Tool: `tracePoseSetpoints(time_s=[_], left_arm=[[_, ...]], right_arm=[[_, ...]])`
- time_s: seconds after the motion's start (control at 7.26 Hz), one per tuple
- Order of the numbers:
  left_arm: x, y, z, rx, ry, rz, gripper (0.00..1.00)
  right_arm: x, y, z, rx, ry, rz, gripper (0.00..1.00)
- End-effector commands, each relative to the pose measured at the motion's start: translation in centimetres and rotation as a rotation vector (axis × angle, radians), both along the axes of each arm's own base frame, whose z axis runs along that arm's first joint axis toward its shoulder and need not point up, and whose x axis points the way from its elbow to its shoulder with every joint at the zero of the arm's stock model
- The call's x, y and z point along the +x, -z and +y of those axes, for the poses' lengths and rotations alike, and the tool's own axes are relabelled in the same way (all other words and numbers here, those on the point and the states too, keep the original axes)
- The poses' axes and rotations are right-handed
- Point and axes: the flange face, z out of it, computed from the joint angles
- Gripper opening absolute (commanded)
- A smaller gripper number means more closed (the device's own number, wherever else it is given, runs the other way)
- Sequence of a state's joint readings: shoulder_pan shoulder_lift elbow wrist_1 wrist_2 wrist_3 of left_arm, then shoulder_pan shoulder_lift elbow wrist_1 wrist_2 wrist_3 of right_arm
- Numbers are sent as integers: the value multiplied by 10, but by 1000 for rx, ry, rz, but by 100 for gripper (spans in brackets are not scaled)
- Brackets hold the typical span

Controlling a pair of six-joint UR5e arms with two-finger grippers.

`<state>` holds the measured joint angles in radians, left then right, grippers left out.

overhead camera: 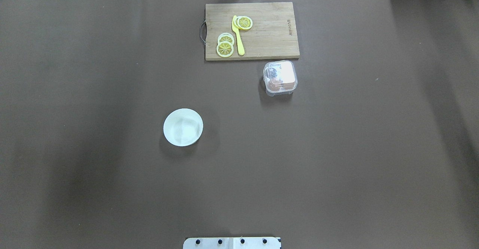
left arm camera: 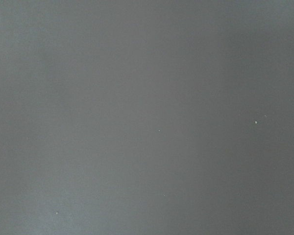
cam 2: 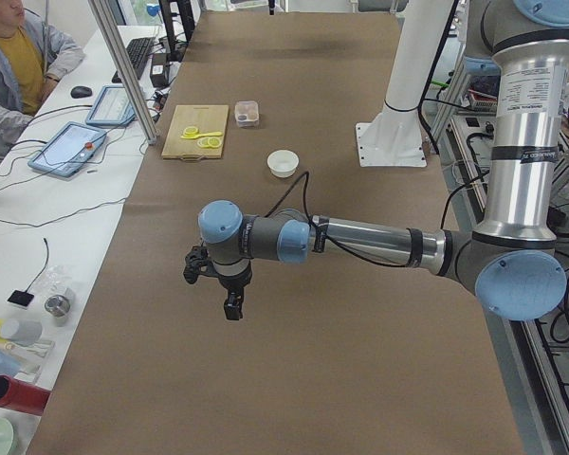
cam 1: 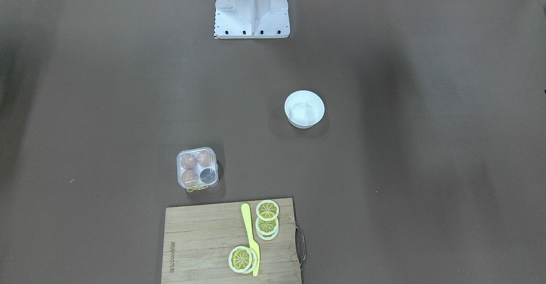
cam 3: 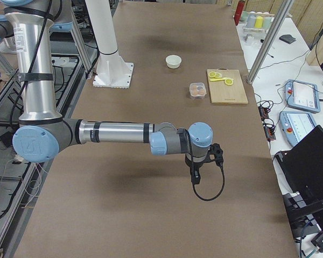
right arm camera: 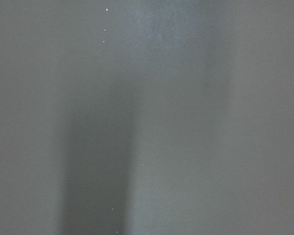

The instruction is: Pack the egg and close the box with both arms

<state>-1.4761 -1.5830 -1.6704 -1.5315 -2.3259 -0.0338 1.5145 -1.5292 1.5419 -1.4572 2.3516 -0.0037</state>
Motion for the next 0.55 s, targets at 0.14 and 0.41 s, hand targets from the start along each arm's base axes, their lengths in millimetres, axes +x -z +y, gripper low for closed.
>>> tracePoseSetpoints(time_s=[0.14,0.41], left_arm=[[0,7,0,11,0,10,98],[-6,13,-6,27,11,-3,98]], right_arm=[[1,3,-3,5,-2,1,100],[0,16,-5,31,-2,-2,100]])
